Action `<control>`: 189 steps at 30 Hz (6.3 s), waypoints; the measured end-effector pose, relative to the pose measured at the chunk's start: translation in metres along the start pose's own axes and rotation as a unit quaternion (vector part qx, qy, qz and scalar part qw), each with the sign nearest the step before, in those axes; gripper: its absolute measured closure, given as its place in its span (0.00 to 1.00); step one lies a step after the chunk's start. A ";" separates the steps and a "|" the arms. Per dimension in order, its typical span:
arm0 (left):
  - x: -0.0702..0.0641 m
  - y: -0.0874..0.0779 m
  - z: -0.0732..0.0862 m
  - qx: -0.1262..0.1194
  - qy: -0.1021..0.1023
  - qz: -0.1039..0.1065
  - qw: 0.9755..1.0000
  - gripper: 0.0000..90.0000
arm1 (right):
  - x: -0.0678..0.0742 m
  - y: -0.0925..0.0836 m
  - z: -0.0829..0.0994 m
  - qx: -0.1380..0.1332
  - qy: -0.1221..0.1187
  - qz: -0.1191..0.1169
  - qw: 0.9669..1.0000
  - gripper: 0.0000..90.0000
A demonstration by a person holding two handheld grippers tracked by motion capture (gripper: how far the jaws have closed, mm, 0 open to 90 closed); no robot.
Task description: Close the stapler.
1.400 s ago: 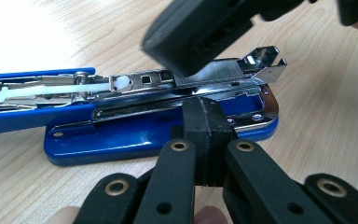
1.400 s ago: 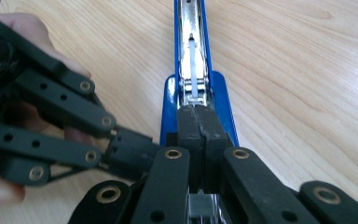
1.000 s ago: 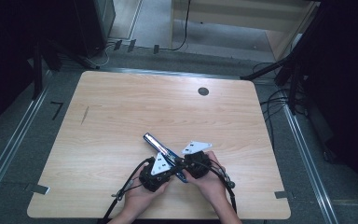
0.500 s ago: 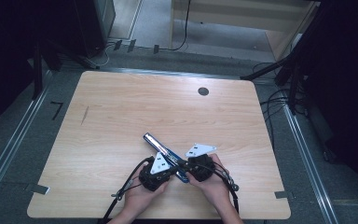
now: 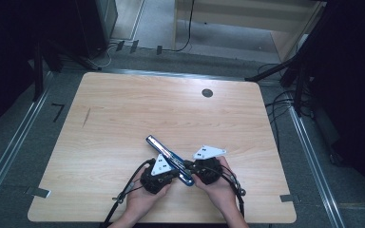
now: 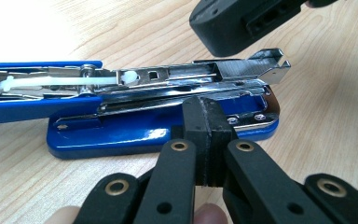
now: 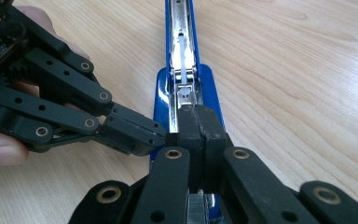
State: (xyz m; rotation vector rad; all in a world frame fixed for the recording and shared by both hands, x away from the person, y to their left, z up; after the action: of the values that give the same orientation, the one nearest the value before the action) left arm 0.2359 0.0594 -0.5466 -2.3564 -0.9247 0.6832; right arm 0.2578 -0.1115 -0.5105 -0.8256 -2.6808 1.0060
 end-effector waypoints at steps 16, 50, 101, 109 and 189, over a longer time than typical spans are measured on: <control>0.043 -0.023 -0.008 -0.022 -0.041 -0.031 0.998 1.00 | -0.002 -0.002 -0.011 -0.030 0.006 -0.009 0.999 1.00; 0.081 -0.023 -0.012 -0.028 -0.123 -0.096 0.987 1.00 | 0.000 0.060 -0.060 0.002 -0.013 -0.024 1.000 1.00; 0.057 -0.014 -0.012 -0.029 -0.060 -0.049 0.997 1.00 | -0.007 0.061 -0.067 0.002 -0.015 -0.003 1.000 1.00; 0.048 -0.012 -0.009 -0.020 -0.051 -0.039 0.998 1.00 | -0.007 0.054 -0.069 -0.007 -0.015 -0.003 1.000 1.00; 0.023 -0.005 -0.005 -0.011 -0.003 -0.026 1.000 1.00 | -0.002 0.006 -0.050 -0.046 -0.008 0.009 0.999 1.00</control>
State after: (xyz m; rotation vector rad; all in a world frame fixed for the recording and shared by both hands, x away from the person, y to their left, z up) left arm 0.2517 0.0776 -0.5457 -2.3422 -0.9984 0.6634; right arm 0.2786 -0.0810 -0.4764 -0.8633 -2.7560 0.9032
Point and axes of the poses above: each handheld gripper's, and its own axes: y roughly forward along the jaws, z roughly out of its underside, x roughly to its left, the point moved 2 cm from there along y, roughly forward along the jaws, and after that the axes turned 12 degrees about -y, right-handed, at the moved point
